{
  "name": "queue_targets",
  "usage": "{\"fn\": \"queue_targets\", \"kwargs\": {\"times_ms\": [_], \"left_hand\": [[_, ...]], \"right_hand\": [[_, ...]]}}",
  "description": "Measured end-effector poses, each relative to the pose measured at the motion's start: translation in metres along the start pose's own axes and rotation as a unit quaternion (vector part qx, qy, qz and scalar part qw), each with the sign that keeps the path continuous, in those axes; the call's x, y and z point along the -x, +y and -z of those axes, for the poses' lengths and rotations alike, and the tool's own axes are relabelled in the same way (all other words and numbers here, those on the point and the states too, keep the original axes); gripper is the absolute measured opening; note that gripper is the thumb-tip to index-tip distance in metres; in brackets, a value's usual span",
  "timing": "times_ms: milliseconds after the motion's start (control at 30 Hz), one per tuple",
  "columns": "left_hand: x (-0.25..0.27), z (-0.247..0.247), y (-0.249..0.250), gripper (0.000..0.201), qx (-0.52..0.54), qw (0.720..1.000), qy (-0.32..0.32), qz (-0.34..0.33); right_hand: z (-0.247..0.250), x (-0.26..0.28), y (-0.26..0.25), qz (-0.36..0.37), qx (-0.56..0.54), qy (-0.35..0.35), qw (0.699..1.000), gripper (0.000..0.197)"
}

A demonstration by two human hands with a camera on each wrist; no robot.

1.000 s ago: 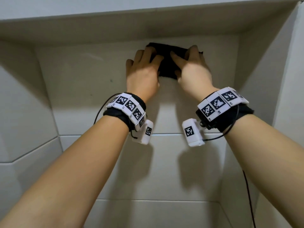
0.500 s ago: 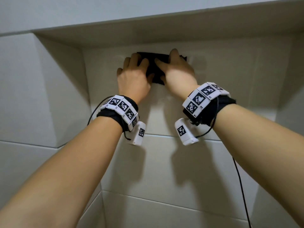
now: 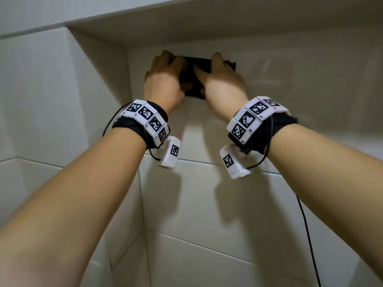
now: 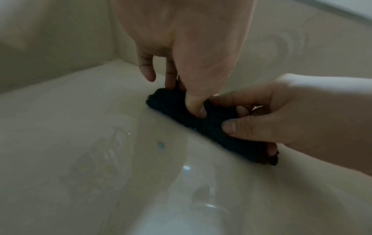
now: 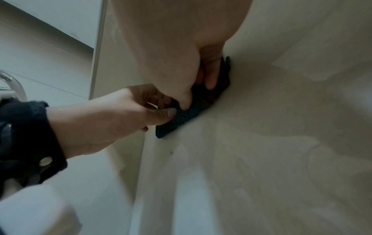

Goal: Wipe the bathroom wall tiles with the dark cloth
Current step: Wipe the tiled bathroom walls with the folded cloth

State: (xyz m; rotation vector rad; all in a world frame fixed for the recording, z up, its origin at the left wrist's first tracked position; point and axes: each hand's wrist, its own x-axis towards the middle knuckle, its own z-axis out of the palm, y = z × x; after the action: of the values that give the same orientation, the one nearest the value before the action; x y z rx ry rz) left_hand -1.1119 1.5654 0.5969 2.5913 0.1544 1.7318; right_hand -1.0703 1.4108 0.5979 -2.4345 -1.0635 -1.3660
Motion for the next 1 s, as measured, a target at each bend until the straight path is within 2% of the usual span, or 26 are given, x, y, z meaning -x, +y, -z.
{"fn": "queue_targets", "kwargs": {"times_ms": [133,333,600,800,1000], "left_hand": [[0.005,0.002,-0.011,0.040,-0.012,1.000,-0.007,-0.003],[0.019,0.003,-0.024,0.040,-0.039,0.999,-0.033,0.007],[0.069,-0.013,-0.046,0.045,-0.036,0.994,-0.078,0.071],[0.129,-0.028,-0.047,0.038,-0.057,0.986,-0.114,0.108],[0.149,-0.034,-0.041,0.033,0.039,0.981,-0.102,0.160]], "right_hand": [[-0.006,0.007,-0.017,0.000,0.046,0.024,0.999,0.045],[-0.021,0.015,-0.038,-0.005,0.031,0.022,0.999,0.047],[-0.051,0.041,-0.066,0.038,0.012,-0.028,0.999,0.044],[-0.083,0.083,-0.080,0.077,0.026,-0.110,0.991,0.055],[-0.083,0.087,-0.078,0.085,0.040,-0.136,0.986,0.062]]}}
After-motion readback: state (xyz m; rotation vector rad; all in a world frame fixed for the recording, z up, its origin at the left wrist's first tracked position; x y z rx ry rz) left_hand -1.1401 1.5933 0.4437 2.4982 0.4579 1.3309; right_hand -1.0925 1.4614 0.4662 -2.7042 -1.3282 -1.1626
